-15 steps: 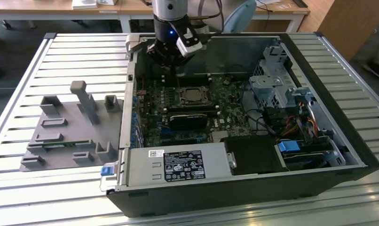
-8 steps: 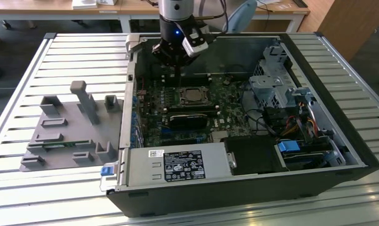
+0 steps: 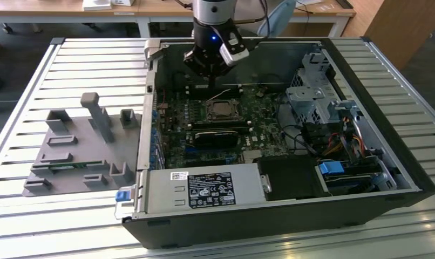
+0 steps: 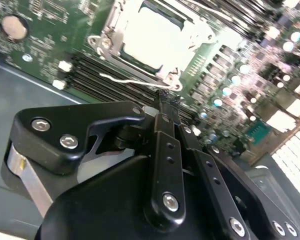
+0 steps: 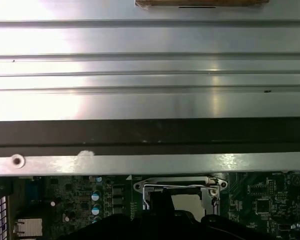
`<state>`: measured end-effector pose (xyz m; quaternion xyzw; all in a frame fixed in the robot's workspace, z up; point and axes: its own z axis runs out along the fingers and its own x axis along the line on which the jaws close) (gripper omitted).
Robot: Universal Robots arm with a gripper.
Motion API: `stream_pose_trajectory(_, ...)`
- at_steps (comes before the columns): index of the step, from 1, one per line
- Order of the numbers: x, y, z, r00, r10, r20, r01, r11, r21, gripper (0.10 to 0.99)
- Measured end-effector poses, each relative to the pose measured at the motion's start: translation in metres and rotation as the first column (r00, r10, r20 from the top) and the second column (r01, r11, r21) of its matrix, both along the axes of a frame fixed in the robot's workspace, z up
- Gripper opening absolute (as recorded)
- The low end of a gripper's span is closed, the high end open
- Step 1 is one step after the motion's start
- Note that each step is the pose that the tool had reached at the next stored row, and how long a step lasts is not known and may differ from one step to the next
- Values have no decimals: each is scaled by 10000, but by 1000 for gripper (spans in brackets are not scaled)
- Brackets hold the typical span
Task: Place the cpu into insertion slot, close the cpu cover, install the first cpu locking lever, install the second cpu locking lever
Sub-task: 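Install the first cpu locking lever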
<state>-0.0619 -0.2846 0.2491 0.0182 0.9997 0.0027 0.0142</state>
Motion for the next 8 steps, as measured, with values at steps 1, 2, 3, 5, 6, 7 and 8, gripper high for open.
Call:
stream_pose_trajectory(1, 28, 0, -3, 10000, -1, 0, 1, 10000, 0, 106)
stream_pose_trajectory(2, 55, 0, -6, 10000, 1, 0, -1, 10000, 1, 106)
stream_pose_trajectory(3, 69, 0, -8, 10000, 2, 0, -2, 10000, 1, 106)
stream_pose_trajectory(5, 70, -1, -9, 10000, 1, 0, -1, 10000, 29, 106)
stream_pose_trajectory(6, 71, -3, -9, 10000, 1, -1, -1, 9999, 108, 106)
stream_pose_trajectory(7, 71, -5, -11, 10000, 0, 0, 0, 9998, 201, 106)
stream_pose_trajectory(8, 71, -6, -13, 10000, 1, 2, -1, 9997, 264, 106)
